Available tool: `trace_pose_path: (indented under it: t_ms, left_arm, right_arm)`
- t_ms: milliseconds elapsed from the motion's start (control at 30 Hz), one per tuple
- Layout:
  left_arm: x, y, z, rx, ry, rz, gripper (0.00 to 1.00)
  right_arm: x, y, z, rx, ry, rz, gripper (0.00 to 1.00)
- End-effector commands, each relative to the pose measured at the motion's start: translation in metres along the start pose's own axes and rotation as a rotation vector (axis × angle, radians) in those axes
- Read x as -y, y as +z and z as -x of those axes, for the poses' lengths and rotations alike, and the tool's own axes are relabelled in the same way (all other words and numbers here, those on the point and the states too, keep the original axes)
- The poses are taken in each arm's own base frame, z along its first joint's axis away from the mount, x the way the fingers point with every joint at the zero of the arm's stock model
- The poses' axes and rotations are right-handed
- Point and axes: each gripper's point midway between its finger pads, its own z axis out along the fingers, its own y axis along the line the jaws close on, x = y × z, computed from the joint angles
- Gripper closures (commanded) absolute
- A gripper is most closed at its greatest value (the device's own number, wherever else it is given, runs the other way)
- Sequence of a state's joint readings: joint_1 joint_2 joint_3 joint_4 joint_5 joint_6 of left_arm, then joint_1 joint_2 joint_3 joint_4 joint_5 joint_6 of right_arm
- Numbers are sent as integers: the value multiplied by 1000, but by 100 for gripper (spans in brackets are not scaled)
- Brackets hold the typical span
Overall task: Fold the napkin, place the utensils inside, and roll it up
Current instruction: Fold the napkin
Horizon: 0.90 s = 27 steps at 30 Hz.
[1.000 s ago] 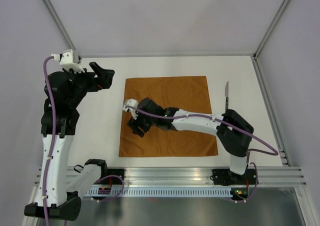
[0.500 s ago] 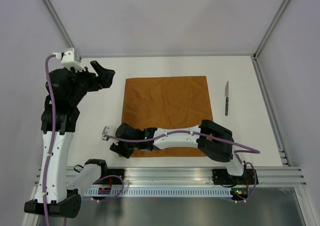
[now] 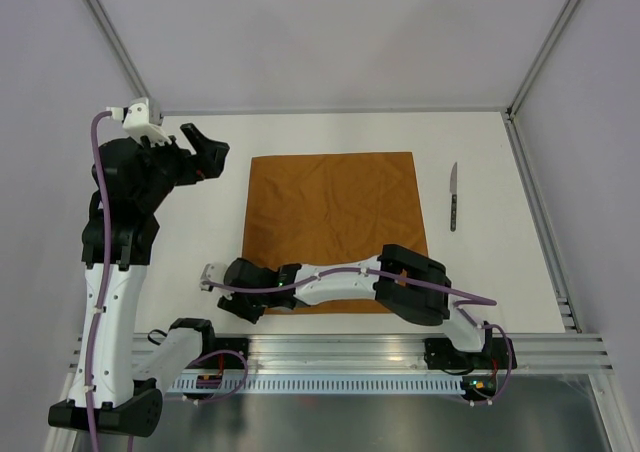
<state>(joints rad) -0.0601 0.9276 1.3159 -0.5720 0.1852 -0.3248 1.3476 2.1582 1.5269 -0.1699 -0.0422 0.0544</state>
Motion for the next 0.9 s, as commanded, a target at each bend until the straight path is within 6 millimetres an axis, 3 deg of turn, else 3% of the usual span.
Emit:
trace_pose_path:
  t_ms: [0, 367, 500, 800, 867]
  left_arm:
    - [4, -11, 10, 16, -3, 2, 0]
    - [2, -8, 6, 3, -3, 4, 0]
    - [1, -8, 5, -1, 0, 8, 0]
    - [0, -5, 4, -2, -1, 9, 0]
    - [0, -6, 4, 1, 1, 8, 0]
  right_arm:
    - [-6, 4, 11, 14, 5, -22, 56]
    - [2, 17, -6, -34, -16, -91, 56]
    - [4, 20, -12, -47, -26, -100, 60]
    - [7, 16, -6, -43, -41, -114, 84]
    - [7, 12, 2, -29, -50, -120, 94]
